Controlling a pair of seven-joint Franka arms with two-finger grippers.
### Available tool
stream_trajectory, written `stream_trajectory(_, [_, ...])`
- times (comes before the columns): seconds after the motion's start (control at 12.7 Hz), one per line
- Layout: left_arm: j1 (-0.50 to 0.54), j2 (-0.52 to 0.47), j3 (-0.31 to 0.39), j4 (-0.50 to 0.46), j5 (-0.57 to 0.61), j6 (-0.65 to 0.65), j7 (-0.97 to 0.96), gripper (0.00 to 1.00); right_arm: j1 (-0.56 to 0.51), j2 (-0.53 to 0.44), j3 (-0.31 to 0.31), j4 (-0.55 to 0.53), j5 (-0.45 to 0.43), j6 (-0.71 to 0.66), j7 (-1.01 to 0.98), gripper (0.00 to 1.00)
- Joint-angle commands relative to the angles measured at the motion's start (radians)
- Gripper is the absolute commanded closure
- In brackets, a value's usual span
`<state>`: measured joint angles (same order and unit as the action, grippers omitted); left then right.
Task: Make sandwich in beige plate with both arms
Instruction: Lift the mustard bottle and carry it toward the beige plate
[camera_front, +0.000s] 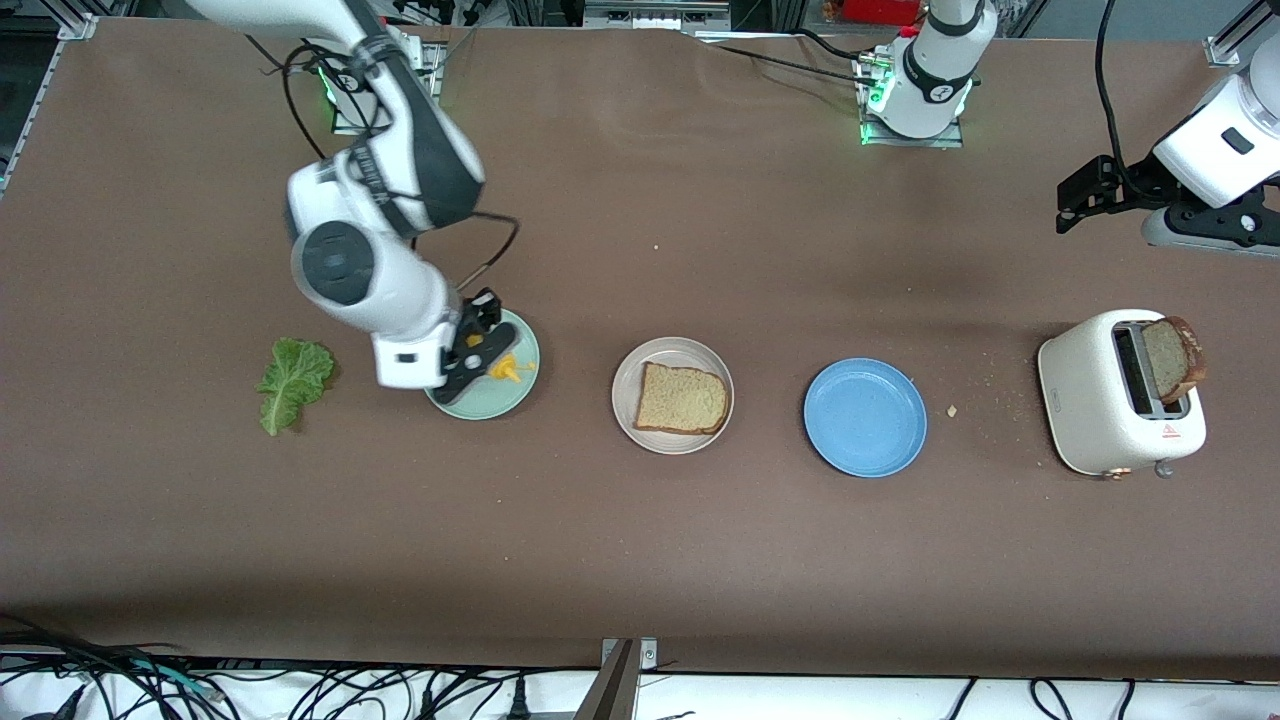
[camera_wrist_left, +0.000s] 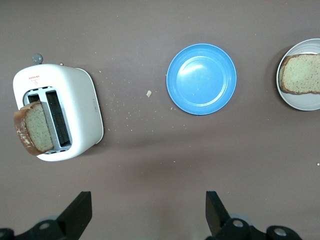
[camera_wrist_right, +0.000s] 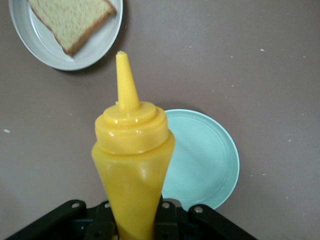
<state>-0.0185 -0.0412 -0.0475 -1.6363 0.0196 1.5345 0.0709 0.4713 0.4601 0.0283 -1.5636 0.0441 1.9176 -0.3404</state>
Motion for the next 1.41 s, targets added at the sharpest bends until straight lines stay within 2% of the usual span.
stream_trajectory(0.0, [0.006, -0.006, -0.003, -0.003, -0.006, -0.005, 0.023, 0.00, 0.104, 0.064, -0.007, 0.068, -0.131, -0.006, 0.032, 1.00])
stream_trajectory(0.31, [0.006, -0.006, -0.003, -0.003, -0.006, -0.005, 0.023, 0.00, 0.252, 0.155, -0.008, 0.105, -0.344, 0.000, 0.031, 1.00])
stream_trajectory(0.63, [0.006, -0.006, -0.003, -0.003, -0.006, -0.005, 0.023, 0.00, 0.332, 0.227, -0.010, 0.119, -0.537, -0.018, 0.027, 1.00])
stream_trajectory(0.78, [0.006, -0.008, -0.003, -0.003, -0.006, -0.005, 0.023, 0.00, 0.366, 0.267, -0.010, 0.137, -0.602, -0.075, 0.029, 1.00])
stream_trajectory(0.94, [0.006, -0.006, -0.003, -0.003, -0.006, -0.005, 0.023, 0.00, 0.385, 0.301, -0.010, 0.171, -0.636, -0.121, 0.027, 1.00])
stream_trajectory(1.33, [0.008, -0.006, -0.002, -0.005, -0.007, -0.005, 0.021, 0.00, 0.383, 0.301, -0.010, 0.181, -0.635, -0.121, 0.021, 1.00])
